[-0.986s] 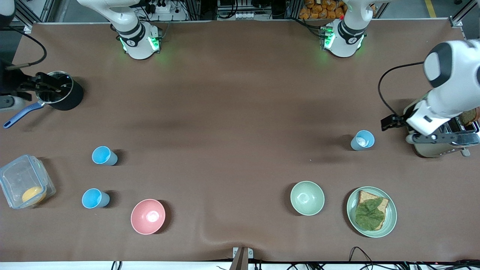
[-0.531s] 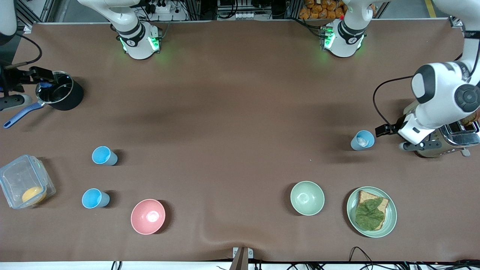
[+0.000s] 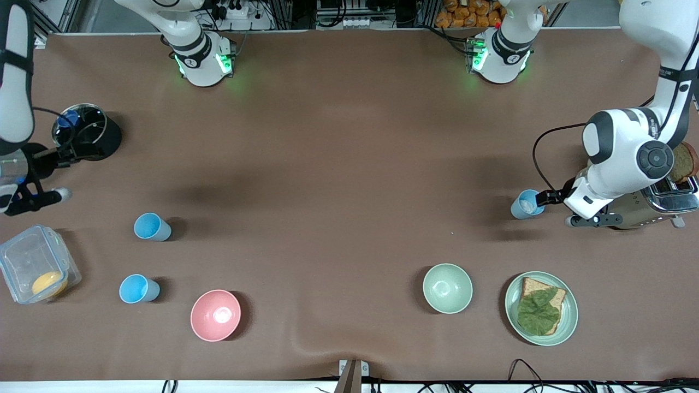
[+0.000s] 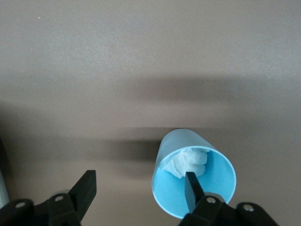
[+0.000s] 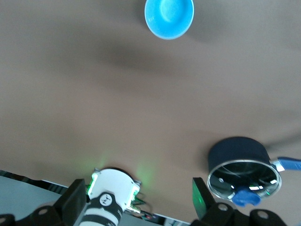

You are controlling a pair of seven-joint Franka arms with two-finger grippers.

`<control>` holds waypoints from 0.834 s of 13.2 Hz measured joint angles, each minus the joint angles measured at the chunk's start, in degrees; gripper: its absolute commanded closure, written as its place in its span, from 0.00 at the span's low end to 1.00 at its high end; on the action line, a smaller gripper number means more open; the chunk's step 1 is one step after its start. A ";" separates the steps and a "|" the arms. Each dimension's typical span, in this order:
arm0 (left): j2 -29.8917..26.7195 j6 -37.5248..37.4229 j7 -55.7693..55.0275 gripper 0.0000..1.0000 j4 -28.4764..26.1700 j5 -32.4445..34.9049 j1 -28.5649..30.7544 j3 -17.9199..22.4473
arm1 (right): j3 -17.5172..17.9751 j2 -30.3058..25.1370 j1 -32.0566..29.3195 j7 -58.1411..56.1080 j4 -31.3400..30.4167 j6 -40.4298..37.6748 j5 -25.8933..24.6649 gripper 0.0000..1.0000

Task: Stack blue cups with both arms
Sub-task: 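Grasp the blue cup with the left gripper while the right gripper reaches out, then carry the cup to mid-table with the left gripper while the right gripper grasps another cup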

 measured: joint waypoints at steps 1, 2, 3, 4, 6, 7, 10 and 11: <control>0.49 0.21 0.00 0.25 0.00 0.00 0.00 -0.01 | 0.01 0.29 -0.19 -0.13 0.81 -0.22 0.92 0.00; 0.88 0.35 0.00 0.27 0.00 0.00 -0.01 -0.02 | 0.19 0.30 0.00 -0.52 1.21 -0.32 1.58 0.00; 1.20 0.43 0.00 0.31 0.00 0.00 -0.03 -0.04 | 0.48 0.33 0.75 -0.99 1.42 -0.28 1.84 0.00; 1.47 0.48 0.00 0.39 0.00 0.00 -0.03 -0.07 | 0.68 0.44 1.81 -1.02 1.47 0.62 1.87 0.00; 1.79 0.58 0.00 0.72 0.01 0.00 -0.04 -0.15 | 0.80 1.72 3.46 -0.99 1.42 7.55 1.87 0.00; 1.89 0.60 0.00 0.91 0.00 0.00 -0.04 -0.38 | 0.80 3.05 3.75 -0.99 1.35 11.37 1.87 0.00; 2.04 0.60 -0.01 1.00 -0.05 -0.32 -0.06 -1.25 | 0.58 9.74 3.41 -1.03 0.98 18.49 1.85 0.00; 2.06 0.58 -0.08 1.00 -0.06 -0.73 -0.06 -1.64 | 0.54 12.13 3.21 -1.08 0.91 21.32 1.85 0.00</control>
